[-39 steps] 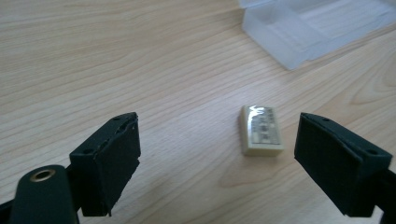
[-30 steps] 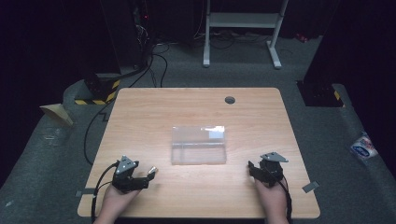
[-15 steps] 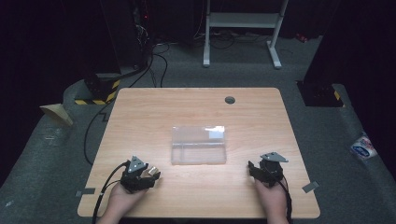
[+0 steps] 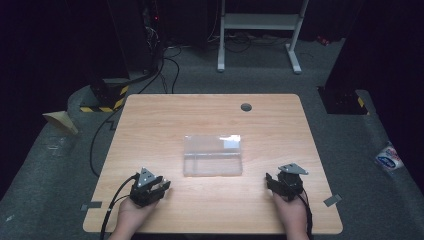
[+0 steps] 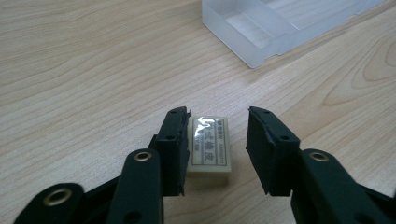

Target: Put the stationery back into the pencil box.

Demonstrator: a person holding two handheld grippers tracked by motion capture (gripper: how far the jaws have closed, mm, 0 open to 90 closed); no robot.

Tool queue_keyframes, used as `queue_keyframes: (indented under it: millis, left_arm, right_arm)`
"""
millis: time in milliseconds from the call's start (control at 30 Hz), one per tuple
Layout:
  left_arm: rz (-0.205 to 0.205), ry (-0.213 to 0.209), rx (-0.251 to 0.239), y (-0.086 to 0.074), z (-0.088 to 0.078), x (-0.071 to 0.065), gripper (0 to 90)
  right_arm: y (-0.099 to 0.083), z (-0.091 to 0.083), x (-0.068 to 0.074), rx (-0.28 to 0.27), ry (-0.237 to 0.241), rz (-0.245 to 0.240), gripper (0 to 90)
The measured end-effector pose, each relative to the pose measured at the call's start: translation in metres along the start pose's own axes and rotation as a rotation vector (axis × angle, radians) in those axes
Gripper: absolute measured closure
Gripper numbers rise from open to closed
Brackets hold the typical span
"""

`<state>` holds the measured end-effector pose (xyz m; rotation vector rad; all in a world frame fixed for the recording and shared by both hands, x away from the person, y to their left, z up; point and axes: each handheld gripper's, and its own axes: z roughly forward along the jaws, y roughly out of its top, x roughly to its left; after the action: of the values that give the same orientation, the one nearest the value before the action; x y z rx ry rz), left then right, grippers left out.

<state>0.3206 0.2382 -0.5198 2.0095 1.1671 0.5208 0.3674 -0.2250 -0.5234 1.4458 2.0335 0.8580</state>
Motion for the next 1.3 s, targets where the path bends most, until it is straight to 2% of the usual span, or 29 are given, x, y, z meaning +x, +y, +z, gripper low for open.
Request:
queue_keyframes:
  millis: [167,500,833,1133,1300]
  left_arm:
    - [-0.013,0.007,0.021,-0.0018,0.0037,0.0004,61.7]
    - [0.000,0.017,0.026,-0.0022,0.0044,0.0005,66.9]
    - [0.005,0.019,0.017,-0.0027,0.0036,0.0017,67.6]
    - [-0.008,0.013,-0.010,-0.0013,0.0001,0.0004,67.6]
    - [-0.001,0.024,-0.022,-0.0005,-0.0012,0.0005,67.6]
  right_arm:
    - [0.0000,0.0000,-0.0009,0.004,0.010,0.010,36.5]
    - [-0.0001,0.0000,-0.0007,0.003,0.011,0.008,37.0]
    - [-0.0001,-0.0001,-0.0004,0.002,0.009,0.006,37.0]
    - [-0.0003,-0.0001,-0.0007,0.003,0.011,0.010,37.0]
    - [-0.0003,-0.0002,-0.0008,0.003,0.013,0.010,37.5]
